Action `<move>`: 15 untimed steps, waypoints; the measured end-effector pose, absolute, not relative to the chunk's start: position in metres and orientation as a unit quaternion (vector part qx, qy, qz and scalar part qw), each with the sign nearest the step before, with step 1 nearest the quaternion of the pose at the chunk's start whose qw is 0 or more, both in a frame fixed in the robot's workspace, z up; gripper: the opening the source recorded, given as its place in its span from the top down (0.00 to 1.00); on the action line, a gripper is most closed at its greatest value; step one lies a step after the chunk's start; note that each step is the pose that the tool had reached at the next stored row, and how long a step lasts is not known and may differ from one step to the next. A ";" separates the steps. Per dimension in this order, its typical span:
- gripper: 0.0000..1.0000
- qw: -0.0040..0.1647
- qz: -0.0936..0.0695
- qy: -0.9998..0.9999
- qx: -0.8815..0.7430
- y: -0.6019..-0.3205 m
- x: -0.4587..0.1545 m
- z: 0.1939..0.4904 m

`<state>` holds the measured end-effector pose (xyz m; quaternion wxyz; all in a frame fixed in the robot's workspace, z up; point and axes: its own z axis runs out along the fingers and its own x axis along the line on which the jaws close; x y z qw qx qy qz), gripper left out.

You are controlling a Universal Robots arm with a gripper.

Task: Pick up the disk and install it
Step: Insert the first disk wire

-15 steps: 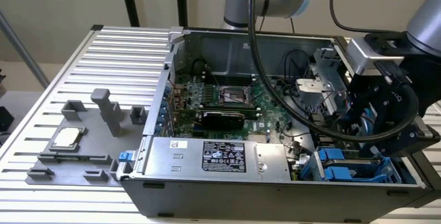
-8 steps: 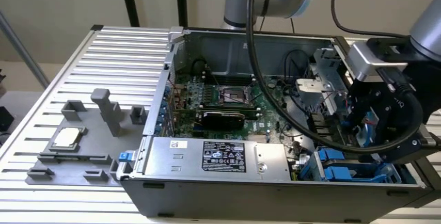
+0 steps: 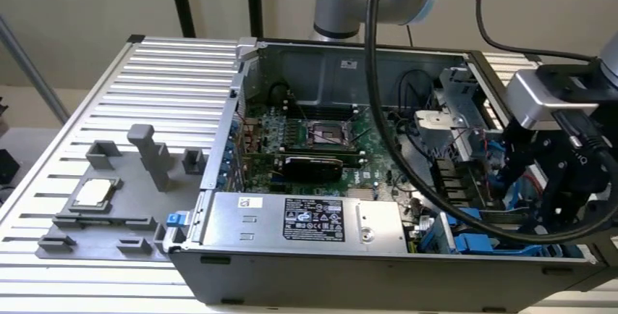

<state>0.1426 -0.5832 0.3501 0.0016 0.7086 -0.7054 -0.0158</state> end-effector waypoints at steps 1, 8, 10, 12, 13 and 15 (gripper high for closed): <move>0.00 0.001 -0.016 -0.705 0.709 -0.586 0.143 0.351; 0.00 -0.004 -0.022 -0.705 0.709 -0.593 0.161 0.352; 0.00 -0.006 -0.023 -0.704 0.709 -0.593 0.164 0.352; 0.00 -0.007 -0.025 -0.703 0.711 -0.593 0.167 0.352; 0.00 -0.007 -0.025 -0.702 0.712 -0.593 0.168 0.352; 0.00 -0.008 -0.026 -0.699 0.715 -0.593 0.168 0.352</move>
